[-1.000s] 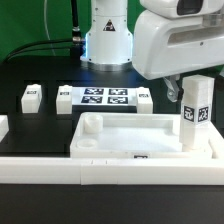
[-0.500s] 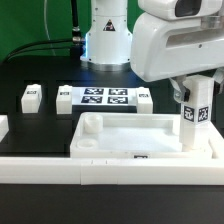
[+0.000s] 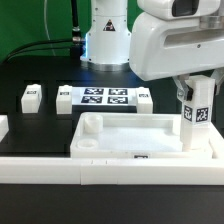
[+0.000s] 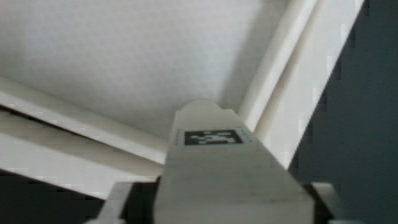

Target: Assemble desk

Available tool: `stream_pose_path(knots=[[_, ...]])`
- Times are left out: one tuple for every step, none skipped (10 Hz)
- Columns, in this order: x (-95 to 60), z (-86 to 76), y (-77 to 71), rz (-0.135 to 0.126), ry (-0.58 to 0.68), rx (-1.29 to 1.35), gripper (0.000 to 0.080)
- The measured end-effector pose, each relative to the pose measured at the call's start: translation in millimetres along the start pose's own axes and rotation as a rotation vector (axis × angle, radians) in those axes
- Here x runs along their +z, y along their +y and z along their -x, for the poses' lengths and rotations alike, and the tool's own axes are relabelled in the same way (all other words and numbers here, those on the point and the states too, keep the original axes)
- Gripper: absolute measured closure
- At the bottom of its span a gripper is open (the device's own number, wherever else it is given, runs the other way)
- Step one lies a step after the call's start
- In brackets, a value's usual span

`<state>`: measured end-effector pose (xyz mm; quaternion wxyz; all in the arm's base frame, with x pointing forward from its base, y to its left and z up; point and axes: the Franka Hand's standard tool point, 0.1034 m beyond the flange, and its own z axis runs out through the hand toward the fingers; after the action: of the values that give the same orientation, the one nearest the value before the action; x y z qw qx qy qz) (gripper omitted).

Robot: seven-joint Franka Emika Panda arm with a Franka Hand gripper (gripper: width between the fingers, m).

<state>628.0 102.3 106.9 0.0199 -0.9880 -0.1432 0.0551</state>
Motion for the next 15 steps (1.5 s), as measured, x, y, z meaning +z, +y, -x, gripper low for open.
stream_pose_path(knots=[[0.4,-1.2,-2.1,0.0,0.004,0.174,0.0512],[0.4,-2.0,-3.8,0.0,0.006,0.302,0.0512],[0.5,-2.4,-6.6,0.001,0.006,0.395,0.0512],[0.6,-2.9,-10.0,0.0,0.006,0.538,0.0512],[0.9,-3.1,-11.7,-0.01,0.004,0.658,0.0512],[1.4,-3.3,-12.6,-0.035,-0.002,0.806,0.0512],[1.5,-4.1,-13.2,-0.043,-0.001,0.901,0.0512],[1.4,-4.4,-13.9,-0.045,-0.001,0.941,0.0512],[1.2,-4.8,-14.4,-0.046,-0.002,1.012,0.0512],[1.2,-5.0,-14.8,-0.047,-0.002,1.046,0.0512],[1.3,-5.1,-15.6,-0.05,-0.005,1.12,0.0512],[1.2,-5.3,-15.6,-0.051,-0.005,1.15,0.0511],[0.4,-7.6,-13.1,-0.08,0.008,1.287,0.0511],[1.7,-7.2,-9.4,-0.12,0.024,1.418,0.0511],[2.2,-6.1,-7.9,-0.15,0.035,1.499,0.0511]])
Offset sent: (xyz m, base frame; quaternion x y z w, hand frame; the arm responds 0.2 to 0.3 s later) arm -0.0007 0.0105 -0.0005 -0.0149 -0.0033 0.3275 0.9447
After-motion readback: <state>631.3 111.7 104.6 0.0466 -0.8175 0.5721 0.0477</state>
